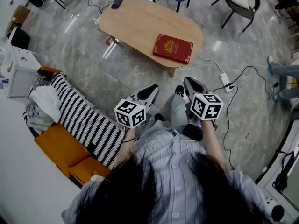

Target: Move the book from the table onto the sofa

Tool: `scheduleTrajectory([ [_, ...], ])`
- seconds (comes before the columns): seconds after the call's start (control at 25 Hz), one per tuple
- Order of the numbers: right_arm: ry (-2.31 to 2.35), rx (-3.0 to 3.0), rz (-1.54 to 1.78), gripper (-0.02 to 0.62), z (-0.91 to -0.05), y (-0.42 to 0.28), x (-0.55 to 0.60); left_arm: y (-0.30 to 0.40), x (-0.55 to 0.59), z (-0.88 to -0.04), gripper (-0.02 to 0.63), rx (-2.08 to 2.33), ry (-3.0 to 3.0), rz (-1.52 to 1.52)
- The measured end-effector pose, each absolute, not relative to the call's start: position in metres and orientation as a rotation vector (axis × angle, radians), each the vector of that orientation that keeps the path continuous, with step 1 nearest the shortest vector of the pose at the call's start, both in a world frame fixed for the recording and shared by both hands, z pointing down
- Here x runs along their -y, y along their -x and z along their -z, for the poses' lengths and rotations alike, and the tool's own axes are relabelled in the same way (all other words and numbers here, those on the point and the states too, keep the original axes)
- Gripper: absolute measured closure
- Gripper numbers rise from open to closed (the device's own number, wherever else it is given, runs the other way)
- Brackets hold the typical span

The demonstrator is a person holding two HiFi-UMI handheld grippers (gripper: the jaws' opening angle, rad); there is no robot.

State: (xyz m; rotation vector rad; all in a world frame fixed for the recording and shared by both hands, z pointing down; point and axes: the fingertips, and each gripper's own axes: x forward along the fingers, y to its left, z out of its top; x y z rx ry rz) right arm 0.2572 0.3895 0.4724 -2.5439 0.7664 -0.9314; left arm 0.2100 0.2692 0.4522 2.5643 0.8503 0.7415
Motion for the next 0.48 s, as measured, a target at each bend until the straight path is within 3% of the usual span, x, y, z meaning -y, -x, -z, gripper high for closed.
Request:
scheduleTrajectory([
  [0.48,2.477,-0.782,1.061,0.560,-0.509,-0.384,-0.420,-0.348,-0.285,-0.470,0.591,-0.767,-2.593,-0.829],
])
